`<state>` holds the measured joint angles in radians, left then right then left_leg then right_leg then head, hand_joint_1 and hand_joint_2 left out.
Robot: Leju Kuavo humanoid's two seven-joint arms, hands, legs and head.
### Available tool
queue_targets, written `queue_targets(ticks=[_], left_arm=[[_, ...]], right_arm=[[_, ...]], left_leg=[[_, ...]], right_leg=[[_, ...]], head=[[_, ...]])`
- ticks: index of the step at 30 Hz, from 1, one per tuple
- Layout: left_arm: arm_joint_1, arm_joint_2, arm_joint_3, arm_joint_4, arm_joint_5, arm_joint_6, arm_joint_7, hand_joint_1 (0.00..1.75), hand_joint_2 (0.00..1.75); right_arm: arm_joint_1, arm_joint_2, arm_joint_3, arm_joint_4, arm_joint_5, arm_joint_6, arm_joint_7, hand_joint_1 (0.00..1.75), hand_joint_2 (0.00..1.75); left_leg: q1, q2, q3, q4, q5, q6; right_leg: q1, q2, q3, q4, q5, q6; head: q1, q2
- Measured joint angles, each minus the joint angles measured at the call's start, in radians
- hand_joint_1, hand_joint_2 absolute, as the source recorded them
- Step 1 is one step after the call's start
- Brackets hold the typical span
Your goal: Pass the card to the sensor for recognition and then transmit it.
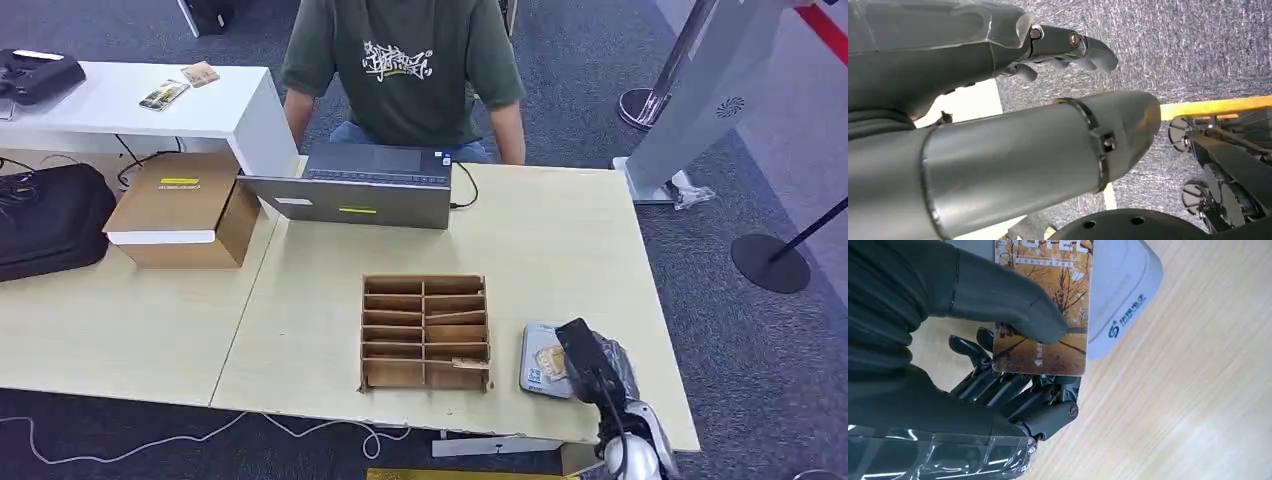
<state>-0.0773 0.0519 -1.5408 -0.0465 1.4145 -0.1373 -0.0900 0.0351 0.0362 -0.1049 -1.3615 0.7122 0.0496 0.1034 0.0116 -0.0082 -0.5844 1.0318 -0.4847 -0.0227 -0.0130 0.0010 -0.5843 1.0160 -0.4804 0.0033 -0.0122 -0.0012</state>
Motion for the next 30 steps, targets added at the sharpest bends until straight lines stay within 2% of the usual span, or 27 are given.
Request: queue_targets(ticks=[12,23,30], left_arm=[[0.000,0.000,0.000,0.000,0.014,-0.008,0.002,0.00,0.00],[0.000,0.000,0.000,0.000,0.016,-0.009,0.003,0.00,0.00],[0.000,-0.005,0.000,0.000,0.016,0.001,-0.005,0.00,0.00]], right_arm=[[-0.030,0.037,-0.002,0.052,-0.002,-0.002,-0.009,1.75,1.75],[-0.033,0.045,-0.005,0.058,0.008,-0.016,-0.014,1.75,1.75],[-0.016,0.060,-0.005,-0.036,0.037,-0.077,-0.049,1.75,1.75]], left_leg=[[0.000,0.002,0.002,0.000,0.000,0.000],[0.000,0.002,0.003,0.000,0.000,0.000],[0.000,0.002,0.002,0.000,0.000,0.000]], right_leg=[[0.000,0.001,0.001,0.000,0.000,0.000],[0.000,0.001,0.002,0.000,0.000,0.000],[0.000,0.001,0.002,0.000,0.000,0.000]], head=[[0.000,0.000],[0.000,0.000],[0.000,0.000]])
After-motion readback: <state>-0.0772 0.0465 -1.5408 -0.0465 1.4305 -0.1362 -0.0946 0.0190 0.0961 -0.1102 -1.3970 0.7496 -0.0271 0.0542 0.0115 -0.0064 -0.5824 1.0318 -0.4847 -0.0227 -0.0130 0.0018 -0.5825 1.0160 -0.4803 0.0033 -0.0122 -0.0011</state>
